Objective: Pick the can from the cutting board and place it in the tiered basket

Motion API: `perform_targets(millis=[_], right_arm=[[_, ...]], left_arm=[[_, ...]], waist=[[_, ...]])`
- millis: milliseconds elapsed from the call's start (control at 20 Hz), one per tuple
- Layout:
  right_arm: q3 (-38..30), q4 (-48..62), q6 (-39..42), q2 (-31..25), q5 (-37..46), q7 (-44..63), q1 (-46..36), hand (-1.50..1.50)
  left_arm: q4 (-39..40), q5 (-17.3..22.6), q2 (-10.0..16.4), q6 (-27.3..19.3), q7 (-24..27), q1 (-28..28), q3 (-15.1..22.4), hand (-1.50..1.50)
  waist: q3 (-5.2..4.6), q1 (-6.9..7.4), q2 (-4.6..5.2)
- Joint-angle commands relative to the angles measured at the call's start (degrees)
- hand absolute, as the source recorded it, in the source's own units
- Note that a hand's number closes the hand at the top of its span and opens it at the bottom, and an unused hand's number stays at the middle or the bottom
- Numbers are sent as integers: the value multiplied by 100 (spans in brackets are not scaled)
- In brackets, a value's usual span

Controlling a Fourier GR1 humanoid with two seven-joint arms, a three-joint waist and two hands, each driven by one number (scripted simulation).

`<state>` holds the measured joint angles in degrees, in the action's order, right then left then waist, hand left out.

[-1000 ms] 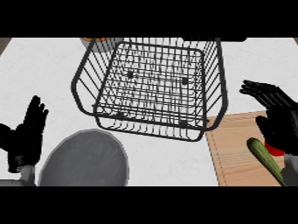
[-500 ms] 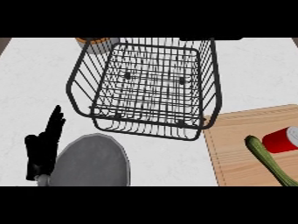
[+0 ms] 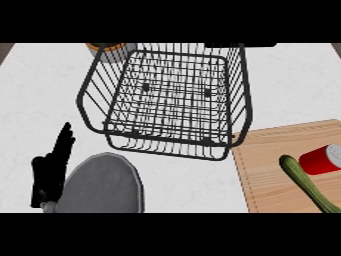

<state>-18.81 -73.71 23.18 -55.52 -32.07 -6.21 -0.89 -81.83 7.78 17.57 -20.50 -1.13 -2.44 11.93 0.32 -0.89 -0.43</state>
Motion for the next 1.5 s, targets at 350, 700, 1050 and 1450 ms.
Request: perform_targets(millis=[350, 700, 1050, 1450], right_arm=[[456, -1722, -103, -1214, 2083, 522, 843, -150], [849, -3193, -1066, -367, 2913, 1793, 1214, -150], [1218, -3080, -972, -301, 4043, 1937, 1119, -150], [1948, -3519, -562, 94, 4596, 3240, 638, -150]], left_arm=[[-36, -171, -418, -139, -158, -153, 334, 0], [148, -142, -398, 86, -54, -154, 159, 0], [205, -139, -413, 337, 172, -189, 67, 0], [362, -263, -512, 291, -44, 39, -75, 0]], waist=[[-37, -48, 13], [-37, 20, 29], [-33, 97, 49], [-35, 104, 51]])
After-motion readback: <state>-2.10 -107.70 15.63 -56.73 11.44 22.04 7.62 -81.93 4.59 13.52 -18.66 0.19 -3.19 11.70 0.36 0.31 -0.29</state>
